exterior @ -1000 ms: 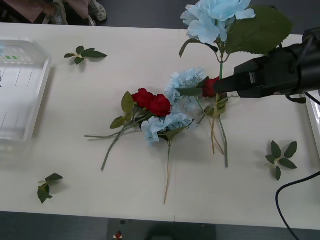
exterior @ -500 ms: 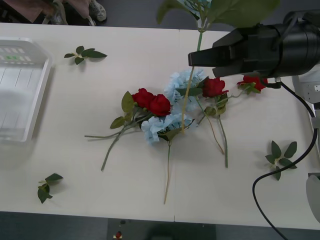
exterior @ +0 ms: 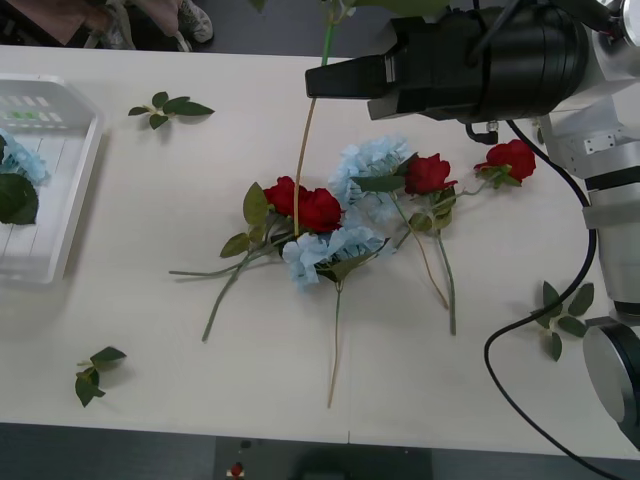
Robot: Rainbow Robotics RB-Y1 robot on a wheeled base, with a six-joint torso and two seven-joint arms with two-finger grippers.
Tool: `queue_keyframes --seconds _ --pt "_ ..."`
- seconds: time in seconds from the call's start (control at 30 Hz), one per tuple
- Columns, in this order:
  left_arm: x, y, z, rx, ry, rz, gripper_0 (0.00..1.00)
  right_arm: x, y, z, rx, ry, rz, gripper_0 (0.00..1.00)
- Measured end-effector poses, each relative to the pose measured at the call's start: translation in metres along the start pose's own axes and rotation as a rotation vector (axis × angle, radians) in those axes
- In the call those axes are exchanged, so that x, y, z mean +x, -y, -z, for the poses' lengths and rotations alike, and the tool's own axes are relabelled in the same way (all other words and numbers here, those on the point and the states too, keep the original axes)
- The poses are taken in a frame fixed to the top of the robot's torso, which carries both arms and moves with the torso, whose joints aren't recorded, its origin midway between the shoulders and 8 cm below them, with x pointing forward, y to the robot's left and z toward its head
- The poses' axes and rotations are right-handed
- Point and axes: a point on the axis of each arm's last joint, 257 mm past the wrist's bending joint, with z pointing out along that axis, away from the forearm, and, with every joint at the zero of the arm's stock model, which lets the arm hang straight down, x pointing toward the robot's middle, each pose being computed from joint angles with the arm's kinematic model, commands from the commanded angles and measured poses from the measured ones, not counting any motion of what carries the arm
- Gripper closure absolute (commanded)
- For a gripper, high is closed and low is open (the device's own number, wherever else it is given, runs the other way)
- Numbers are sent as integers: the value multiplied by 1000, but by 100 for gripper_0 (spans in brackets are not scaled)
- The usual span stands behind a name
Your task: Put the red flowers into the right box and the blue flowers into the left box
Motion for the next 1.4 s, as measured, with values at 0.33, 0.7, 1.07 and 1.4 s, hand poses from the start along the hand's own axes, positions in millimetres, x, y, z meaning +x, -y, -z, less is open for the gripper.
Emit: queue_keyframes --seconds 0.33,0.7,1.07,1.4 --pt "-56 85 70 331 114 47 0 -13 14 -19 66 13 213 100" --pt "-54 174 94 573 262 106 0 -20 17 -19 79 38 304 100" --pt "-6 318 157 785 469 -10 0 -20 17 -19 79 38 304 100" --pt "-11 368 246 991 555 -43 0 -20 17 -19 79 38 303 100"
